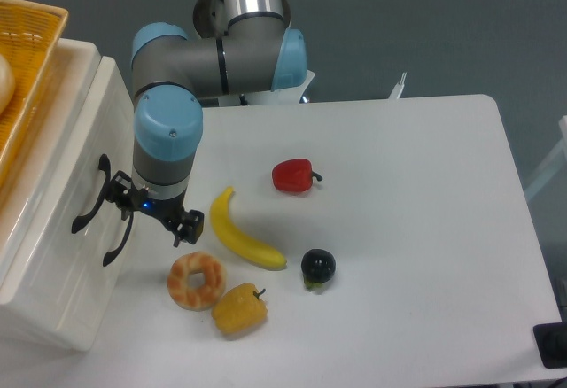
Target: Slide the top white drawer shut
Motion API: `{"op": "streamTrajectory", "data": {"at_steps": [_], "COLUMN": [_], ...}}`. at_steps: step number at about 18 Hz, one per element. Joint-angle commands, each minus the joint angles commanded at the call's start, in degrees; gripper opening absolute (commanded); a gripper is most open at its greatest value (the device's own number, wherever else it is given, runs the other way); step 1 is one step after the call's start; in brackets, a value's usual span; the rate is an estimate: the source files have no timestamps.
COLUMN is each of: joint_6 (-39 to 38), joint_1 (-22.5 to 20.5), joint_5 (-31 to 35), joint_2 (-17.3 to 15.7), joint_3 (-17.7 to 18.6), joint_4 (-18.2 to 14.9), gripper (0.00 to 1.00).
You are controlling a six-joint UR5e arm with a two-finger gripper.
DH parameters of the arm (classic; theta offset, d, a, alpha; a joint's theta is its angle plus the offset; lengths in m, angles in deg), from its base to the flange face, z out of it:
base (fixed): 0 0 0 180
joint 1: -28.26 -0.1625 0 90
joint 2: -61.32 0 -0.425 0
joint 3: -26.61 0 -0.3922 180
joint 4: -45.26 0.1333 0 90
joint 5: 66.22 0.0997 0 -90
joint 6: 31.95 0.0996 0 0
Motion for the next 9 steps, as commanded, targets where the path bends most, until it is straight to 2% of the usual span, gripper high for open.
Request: {"op": "streamTrajectory", "data": {"at_steps": [3, 9], "joint_6": [4.48, 13.88], "joint_1": [-2.90, -11.42], "joint_5": [0.00, 0.52], "joint_2": [-0.71, -2.20], "joint_3": [-0.97, -2.55], "joint_4": [0.09, 0.09], "gripper": [1.00, 1.00]}}
